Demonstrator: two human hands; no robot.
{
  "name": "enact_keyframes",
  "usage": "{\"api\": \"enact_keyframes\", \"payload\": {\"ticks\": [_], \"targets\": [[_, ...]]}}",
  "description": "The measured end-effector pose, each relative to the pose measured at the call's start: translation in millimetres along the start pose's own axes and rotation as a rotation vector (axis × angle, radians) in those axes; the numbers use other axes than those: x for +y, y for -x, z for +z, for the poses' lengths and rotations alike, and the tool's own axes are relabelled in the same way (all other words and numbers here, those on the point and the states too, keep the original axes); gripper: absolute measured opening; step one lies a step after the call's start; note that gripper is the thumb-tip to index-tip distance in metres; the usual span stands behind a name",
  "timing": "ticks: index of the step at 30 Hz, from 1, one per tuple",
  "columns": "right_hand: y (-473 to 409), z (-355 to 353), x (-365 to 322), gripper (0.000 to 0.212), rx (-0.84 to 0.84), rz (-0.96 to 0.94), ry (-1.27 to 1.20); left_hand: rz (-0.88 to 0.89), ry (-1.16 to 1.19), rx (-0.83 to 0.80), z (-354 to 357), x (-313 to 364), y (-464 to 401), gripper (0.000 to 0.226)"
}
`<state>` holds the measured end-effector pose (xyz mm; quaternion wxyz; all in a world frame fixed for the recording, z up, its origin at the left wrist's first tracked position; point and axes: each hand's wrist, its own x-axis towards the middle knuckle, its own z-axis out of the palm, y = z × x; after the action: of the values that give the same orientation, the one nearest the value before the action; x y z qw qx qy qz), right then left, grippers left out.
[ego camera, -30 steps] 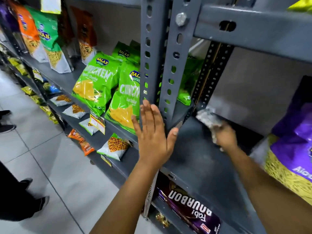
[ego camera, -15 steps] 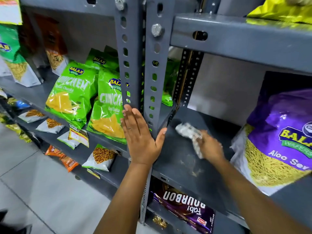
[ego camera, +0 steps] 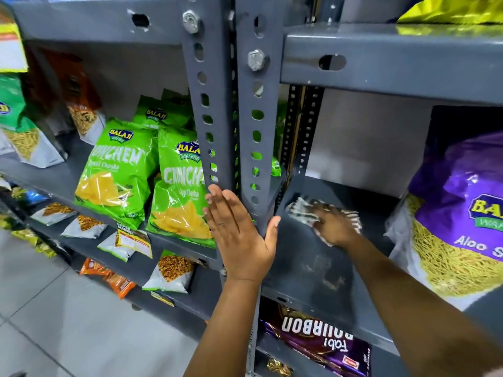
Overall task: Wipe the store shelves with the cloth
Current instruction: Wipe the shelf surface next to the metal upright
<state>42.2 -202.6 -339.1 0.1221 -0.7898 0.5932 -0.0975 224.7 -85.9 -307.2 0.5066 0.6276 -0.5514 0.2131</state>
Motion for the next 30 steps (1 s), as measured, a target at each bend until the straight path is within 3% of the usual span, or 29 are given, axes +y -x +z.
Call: {"api": "enact_keyframes", "payload": {"ticks": [9, 12, 13, 17, 22, 30], "targets": [[76.8, 11.4, -20.9, 0.045, -0.343, -0.335, -0.129, -0.001, 0.003, -0.031, -2.9, -0.2, -1.3, 0.081], [93.5, -16.4, -2.5, 0.045, -0.543, -0.280, -0.210, -0.016, -0.008, -0.041, -3.5, 0.5, -1.0, 0.080], [88.7, -28.1, -1.0, 0.046, -0.553, -0.218, -0.243, -0.020, -0.008, -0.042, -3.4, 1.3, -1.0, 0.080], [48.3, -33.8, -16.0, 0.043, -0.315, -0.056, -0.434, -0.028, -0.015, -0.055, -3.4, 1.8, -0.8, 0.078], [57.4, 15.7, -27.2, 0.042, -0.328, -0.111, -0.353, -0.010, -0.042, -0.056, -2.7, 1.8, -1.4, 0.080], [152.6, -12.8, 11.2, 0.044, -0.415, -0.111, -0.309, -0.077, -0.131, -0.236, -27.2, 14.0, -5.6, 0.077]]}}
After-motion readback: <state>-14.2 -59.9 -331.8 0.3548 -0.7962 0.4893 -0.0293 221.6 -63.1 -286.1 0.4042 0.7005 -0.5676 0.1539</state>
